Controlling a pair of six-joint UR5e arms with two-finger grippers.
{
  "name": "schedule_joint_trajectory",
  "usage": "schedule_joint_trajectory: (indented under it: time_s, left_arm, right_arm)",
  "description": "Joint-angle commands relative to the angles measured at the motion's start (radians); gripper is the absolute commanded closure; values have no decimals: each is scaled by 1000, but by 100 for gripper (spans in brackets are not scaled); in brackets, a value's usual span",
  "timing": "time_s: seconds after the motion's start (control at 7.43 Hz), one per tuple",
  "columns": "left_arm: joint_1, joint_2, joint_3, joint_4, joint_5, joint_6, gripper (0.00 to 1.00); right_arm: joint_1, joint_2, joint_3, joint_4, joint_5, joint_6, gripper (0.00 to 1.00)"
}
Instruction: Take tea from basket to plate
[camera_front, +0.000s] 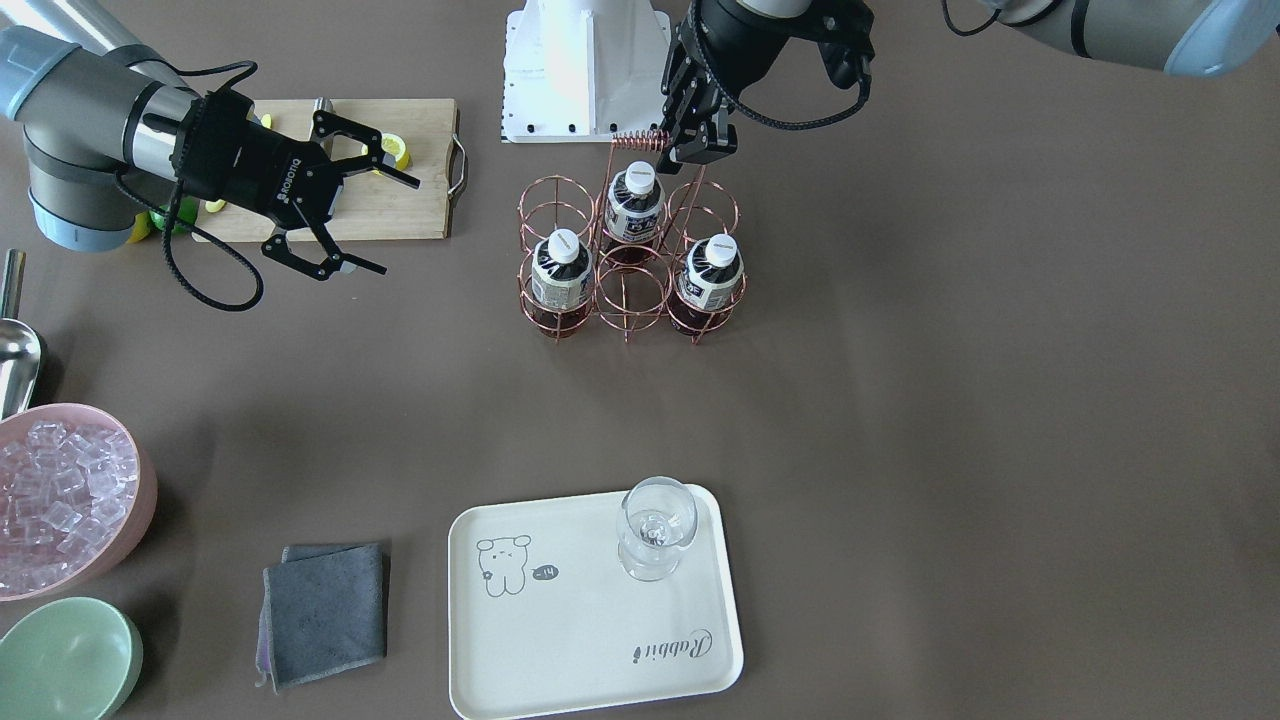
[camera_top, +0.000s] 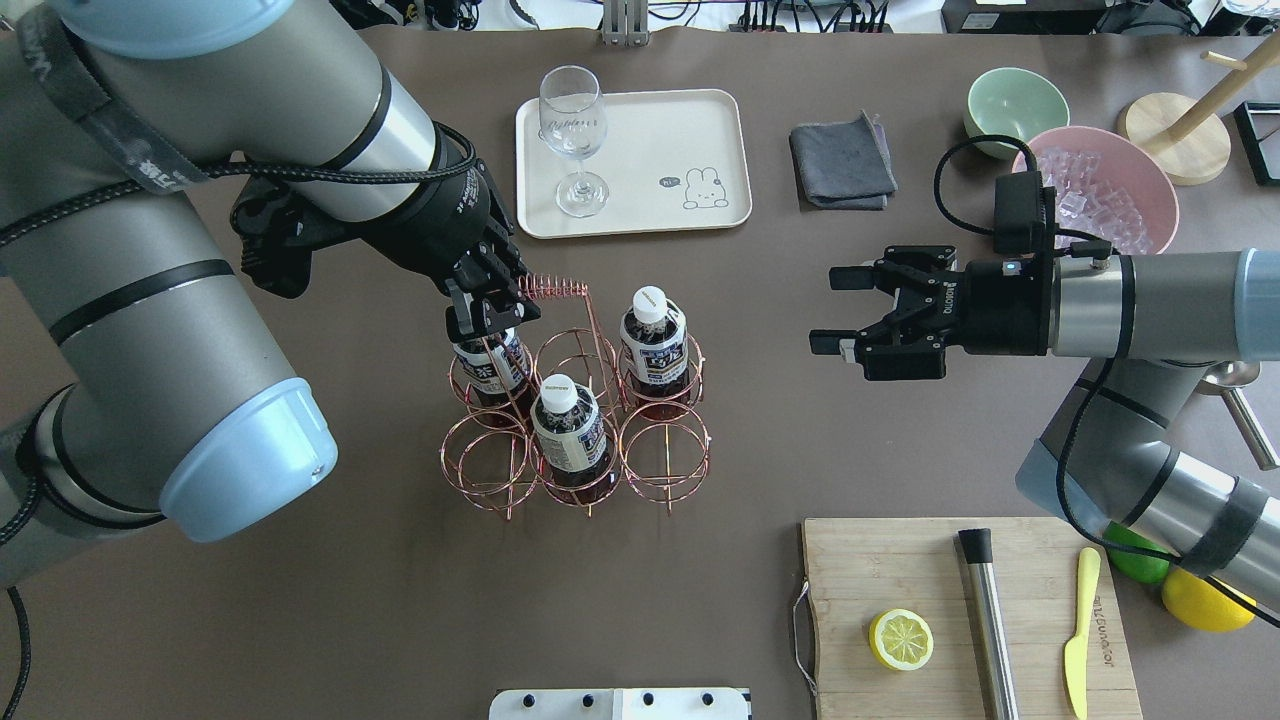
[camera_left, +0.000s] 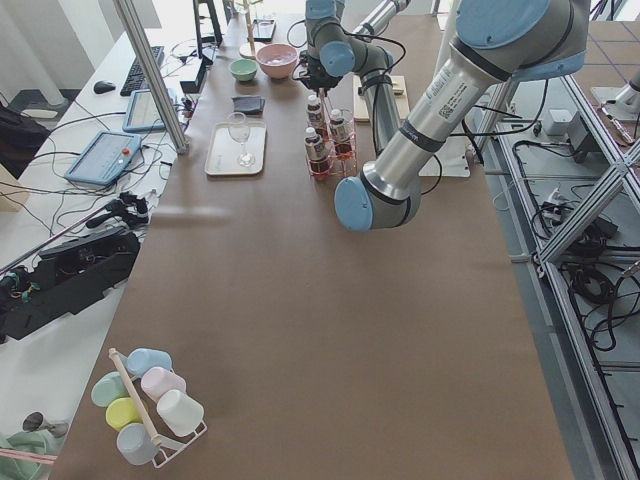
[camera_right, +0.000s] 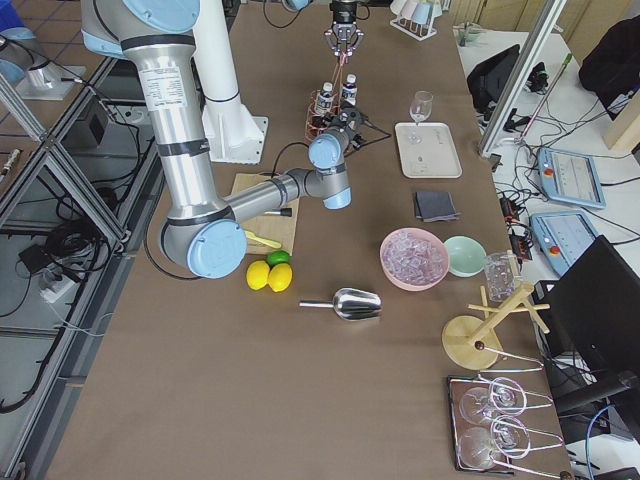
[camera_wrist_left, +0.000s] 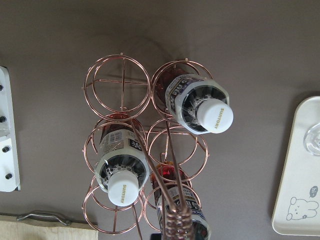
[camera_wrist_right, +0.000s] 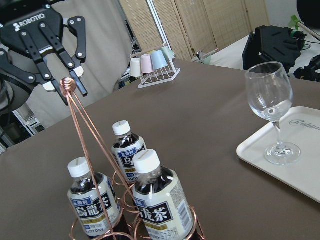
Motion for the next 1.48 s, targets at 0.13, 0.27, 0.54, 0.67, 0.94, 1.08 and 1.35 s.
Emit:
schedule_joint_trajectory:
  time_s: [0.13, 0.27, 0.54, 0.67, 0.94, 1.08, 1.35]
  left_arm:
    - [-3, 1, 3, 1, -6, -2, 100]
    - [-1, 1, 5, 1, -7, -2, 100]
    - [-3, 3, 5, 1, -7, -2, 100]
    - [-3, 3, 5, 1, -7, -2, 100]
    - [-3, 3, 8, 1, -7, -2, 100]
    - [-1, 3, 9, 1, -7, -2, 100]
    - [-1, 1, 18, -1, -9, -2, 100]
  right_arm:
    - [-76, 30, 45, -44, -60, -113, 13]
    - [-82, 47, 42, -102, -118, -191, 15]
    - [-101, 110, 29, -219, -207, -256, 17]
    - [-134, 143, 18, -245, -283, -258, 17]
    - [-180, 165, 19, -273, -342, -258, 17]
    - [-212, 164, 24, -278, -357, -258, 17]
    - [-228, 170, 21, -282, -376, -259, 17]
